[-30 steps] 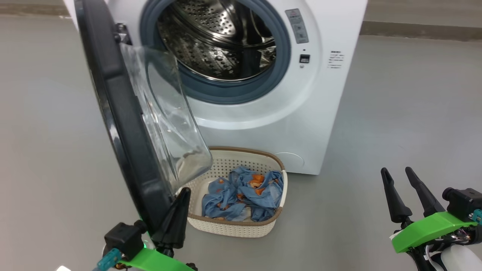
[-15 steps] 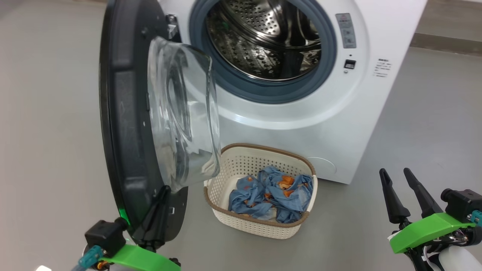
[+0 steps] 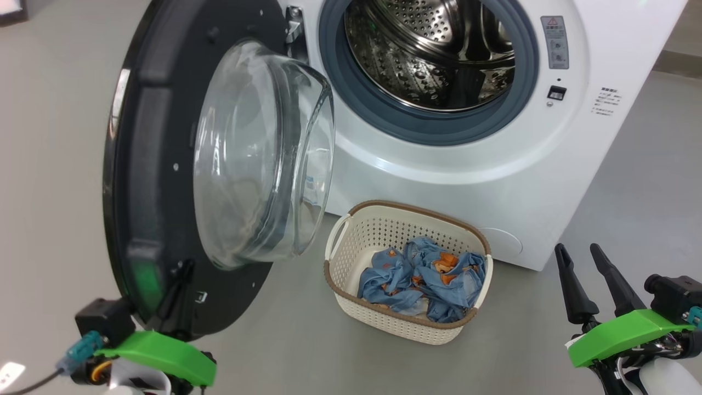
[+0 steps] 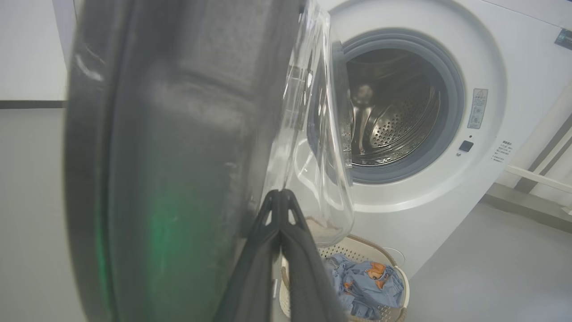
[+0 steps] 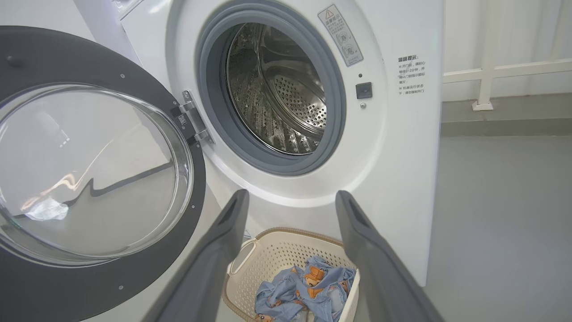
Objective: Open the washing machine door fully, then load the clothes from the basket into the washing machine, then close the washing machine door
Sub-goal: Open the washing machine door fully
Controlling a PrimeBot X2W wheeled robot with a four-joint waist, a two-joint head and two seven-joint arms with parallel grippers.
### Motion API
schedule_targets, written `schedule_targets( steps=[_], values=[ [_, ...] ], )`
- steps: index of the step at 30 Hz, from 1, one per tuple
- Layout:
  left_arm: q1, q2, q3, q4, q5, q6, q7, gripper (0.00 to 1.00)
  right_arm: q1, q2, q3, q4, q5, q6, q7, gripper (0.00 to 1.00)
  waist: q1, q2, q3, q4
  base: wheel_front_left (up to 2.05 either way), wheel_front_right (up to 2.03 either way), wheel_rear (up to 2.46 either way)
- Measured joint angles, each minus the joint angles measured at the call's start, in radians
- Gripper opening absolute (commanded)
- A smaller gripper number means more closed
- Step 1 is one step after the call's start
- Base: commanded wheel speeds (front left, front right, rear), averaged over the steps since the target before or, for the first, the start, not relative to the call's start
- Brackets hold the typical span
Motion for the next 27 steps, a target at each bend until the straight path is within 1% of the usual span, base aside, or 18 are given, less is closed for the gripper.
schedule_targets(
  steps=[6,13,26,27],
  values=[
    [-0.06,0.036,0.022,0.058,-0.007,0.009,0.024,0.0,-0.002,0.003,-0.001,-0.002,-0.003,0.0,0.0,1.0,0.0,0.0,0.024,0.017,0.0,0.0,0.0],
    [-0.143,0.073,0.059,0.159,-0.031,0.008,0.027,0.0,-0.011,0.001,-0.002,-0.004,-0.009,0.0,0.0,1.0,0.0,0.0,0.065,0.029,0.0,0.0,0.0],
    [-0.354,0.142,0.074,0.426,-0.025,-0.018,0.0,0.0,-0.071,-0.014,0.002,-0.004,-0.021,0.0,0.0,1.0,0.0,0.0,0.14,0.051,0.0,0.0,0.0],
    [-0.354,0.142,0.074,0.426,-0.025,-0.018,0.0,0.0,-0.071,-0.014,0.002,-0.004,-0.021,0.0,0.0,1.0,0.0,0.0,0.14,0.051,0.0,0.0,0.0]
  ],
)
